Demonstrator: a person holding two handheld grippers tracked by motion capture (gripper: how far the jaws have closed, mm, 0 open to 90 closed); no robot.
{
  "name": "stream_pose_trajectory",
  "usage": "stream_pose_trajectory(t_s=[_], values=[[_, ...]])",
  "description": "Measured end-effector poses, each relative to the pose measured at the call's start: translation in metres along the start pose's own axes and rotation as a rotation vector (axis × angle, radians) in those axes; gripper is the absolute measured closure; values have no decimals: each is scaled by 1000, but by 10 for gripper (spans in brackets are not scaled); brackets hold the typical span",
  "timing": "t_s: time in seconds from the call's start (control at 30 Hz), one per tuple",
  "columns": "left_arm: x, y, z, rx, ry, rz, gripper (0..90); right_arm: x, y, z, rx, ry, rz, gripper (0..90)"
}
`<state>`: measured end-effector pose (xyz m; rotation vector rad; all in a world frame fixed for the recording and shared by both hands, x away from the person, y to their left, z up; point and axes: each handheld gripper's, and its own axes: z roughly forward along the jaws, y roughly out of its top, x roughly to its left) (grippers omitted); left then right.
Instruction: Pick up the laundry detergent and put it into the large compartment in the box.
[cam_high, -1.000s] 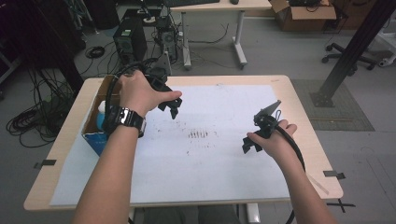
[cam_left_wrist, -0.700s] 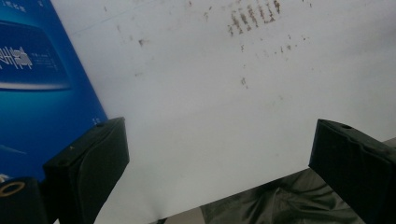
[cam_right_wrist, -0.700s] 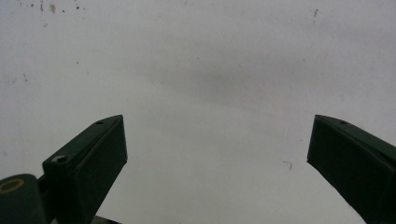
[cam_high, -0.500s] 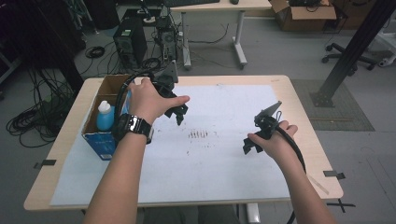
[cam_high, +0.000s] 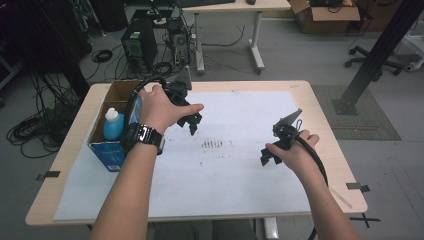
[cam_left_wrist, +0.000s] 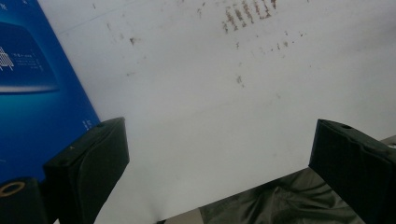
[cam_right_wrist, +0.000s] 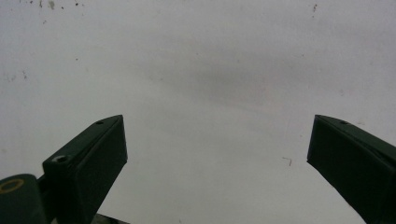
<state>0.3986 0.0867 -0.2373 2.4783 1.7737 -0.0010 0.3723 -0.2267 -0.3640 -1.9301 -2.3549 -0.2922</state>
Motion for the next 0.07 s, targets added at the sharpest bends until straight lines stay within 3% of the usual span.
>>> stream_pose_trajectory(t_s=[0.07], values=[[1, 0, 0, -4, 1, -2, 50, 0, 0, 0, -1, 4, -4, 48]])
